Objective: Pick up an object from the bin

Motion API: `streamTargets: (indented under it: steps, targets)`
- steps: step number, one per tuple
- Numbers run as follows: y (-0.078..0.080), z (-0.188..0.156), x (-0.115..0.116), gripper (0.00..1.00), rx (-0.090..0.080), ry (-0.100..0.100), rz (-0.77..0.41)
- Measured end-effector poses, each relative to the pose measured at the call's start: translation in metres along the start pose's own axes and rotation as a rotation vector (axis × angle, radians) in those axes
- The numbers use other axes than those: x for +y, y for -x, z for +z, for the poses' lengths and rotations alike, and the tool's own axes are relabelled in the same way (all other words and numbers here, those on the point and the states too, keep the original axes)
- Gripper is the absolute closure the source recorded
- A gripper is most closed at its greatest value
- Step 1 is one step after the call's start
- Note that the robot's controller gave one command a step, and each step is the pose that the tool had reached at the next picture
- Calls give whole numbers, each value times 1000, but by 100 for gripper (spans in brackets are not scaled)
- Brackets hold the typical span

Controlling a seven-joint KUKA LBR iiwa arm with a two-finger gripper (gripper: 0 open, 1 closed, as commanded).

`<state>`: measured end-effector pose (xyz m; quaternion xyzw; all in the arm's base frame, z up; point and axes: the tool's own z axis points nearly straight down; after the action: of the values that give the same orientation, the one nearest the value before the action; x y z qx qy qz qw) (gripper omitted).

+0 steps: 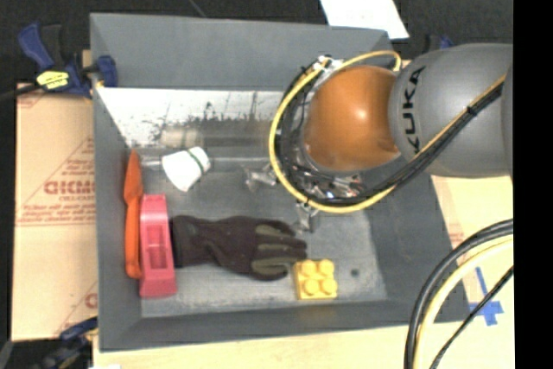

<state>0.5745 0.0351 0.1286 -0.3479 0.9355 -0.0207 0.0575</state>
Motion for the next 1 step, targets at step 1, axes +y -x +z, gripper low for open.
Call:
streamTargets:
  steps: [1]
  targets:
    - [-8, -10, 12, 0, 5, 3, -65]
